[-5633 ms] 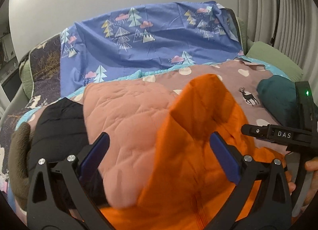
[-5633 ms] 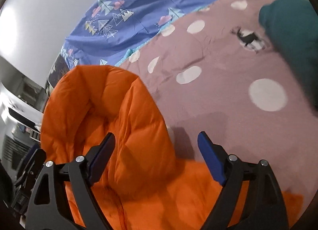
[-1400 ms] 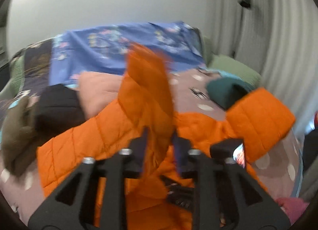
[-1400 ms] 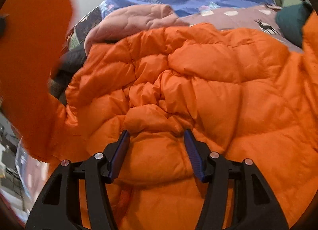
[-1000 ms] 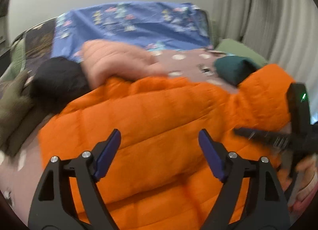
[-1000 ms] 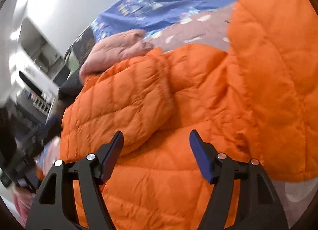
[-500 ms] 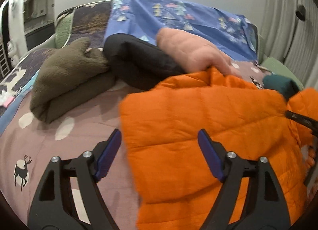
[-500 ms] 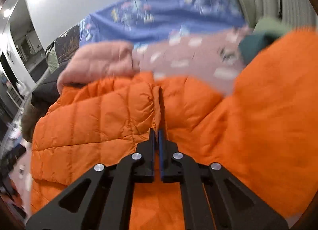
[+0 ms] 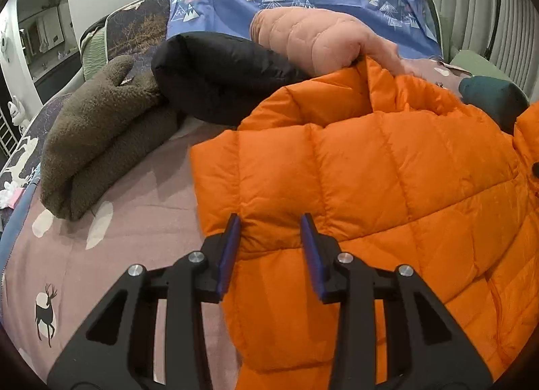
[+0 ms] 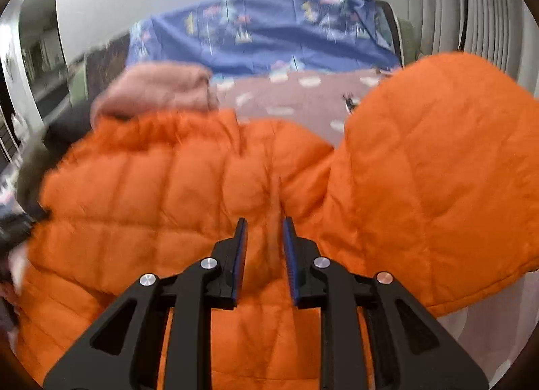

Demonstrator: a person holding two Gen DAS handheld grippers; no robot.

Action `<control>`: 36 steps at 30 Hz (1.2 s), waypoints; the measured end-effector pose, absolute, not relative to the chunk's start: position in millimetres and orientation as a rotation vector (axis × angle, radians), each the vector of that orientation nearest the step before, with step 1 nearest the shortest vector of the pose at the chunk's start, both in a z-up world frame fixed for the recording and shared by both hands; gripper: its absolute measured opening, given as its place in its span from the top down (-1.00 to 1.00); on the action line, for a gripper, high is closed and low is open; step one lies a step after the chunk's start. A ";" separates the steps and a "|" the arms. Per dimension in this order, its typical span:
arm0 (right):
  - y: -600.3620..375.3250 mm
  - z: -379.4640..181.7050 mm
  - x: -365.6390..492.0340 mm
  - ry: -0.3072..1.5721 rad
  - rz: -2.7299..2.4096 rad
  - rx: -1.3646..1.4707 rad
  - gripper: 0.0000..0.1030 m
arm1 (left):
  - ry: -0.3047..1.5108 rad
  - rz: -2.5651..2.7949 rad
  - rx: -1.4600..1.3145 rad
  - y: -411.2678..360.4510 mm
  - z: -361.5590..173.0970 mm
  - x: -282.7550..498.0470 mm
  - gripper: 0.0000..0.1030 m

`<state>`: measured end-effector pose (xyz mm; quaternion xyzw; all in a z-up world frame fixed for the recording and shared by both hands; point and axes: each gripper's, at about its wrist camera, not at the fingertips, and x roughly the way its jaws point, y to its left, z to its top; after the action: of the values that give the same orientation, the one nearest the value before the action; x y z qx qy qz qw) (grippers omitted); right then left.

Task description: Fold large clothes

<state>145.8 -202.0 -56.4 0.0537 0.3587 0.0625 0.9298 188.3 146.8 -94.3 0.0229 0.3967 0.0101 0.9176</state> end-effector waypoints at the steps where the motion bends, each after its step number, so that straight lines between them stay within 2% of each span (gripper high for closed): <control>1: -200.0 -55.0 147.4 0.735 0.164 0.122 0.59 | 0.810 0.021 0.042 145.3 -91.0 188.8 0.28; 5: -184.5 -91.4 169.0 0.878 0.185 0.117 0.59 | 0.755 -0.048 -0.008 126.6 -67.0 185.9 0.21; 7: -180.3 -117.4 178.6 0.945 0.180 0.122 0.61 | 0.726 -0.103 0.000 107.6 -56.8 182.8 0.02; 9: -174.9 -121.9 176.8 0.924 0.159 0.091 0.61 | 0.713 -0.179 0.018 82.3 -54.0 180.7 -0.16; 11: -169.6 -118.6 175.5 0.917 0.147 0.055 0.60 | 0.728 -0.217 0.052 60.0 -64.3 181.7 -0.22; 15: -172.2 -119.1 178.0 0.910 0.158 0.081 0.59 | 0.783 -0.175 0.175 25.9 -119.3 191.3 -0.29; 17: -174.7 -121.5 174.4 0.904 0.164 0.098 0.59 | 0.787 -0.162 0.186 23.7 -123.8 192.7 -0.33; 19: -176.3 -124.4 170.2 0.897 0.163 0.095 0.59 | 0.782 -0.115 0.191 26.0 -122.9 193.5 -0.70; 22: -180.0 -114.6 156.2 0.860 0.159 0.092 0.58 | 0.813 -0.102 0.140 36.7 -125.4 199.1 -0.91; 27: -207.0 -53.6 80.1 0.647 0.223 0.192 0.57 | 0.831 -0.126 0.066 51.2 -126.2 203.5 -0.93; 28: -219.1 -39.6 62.4 0.594 0.226 0.225 0.49 | 0.829 -0.127 0.068 51.0 -126.5 202.6 -0.93; 30: -266.2 -11.7 23.1 0.483 0.183 0.355 0.18 | 0.823 -0.121 0.080 48.9 -127.4 199.8 -0.92; 31: -287.3 -5.3 11.2 0.451 0.152 0.418 -0.08 | 0.818 -0.120 0.087 46.0 -128.2 198.6 -0.87; 32: -321.8 0.1 -4.7 0.411 0.100 0.523 -0.21 | 0.813 -0.123 0.093 44.6 -127.8 197.5 -0.82; 36: -445.6 -19.9 -36.9 0.390 -0.135 0.916 -0.24 | 0.778 -0.150 0.147 34.1 -126.3 185.9 -0.37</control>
<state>-36.9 -445.6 -19.9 0.4390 0.1868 -0.0648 0.8765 185.9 34.1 -126.3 0.0716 0.3785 -0.0730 0.9199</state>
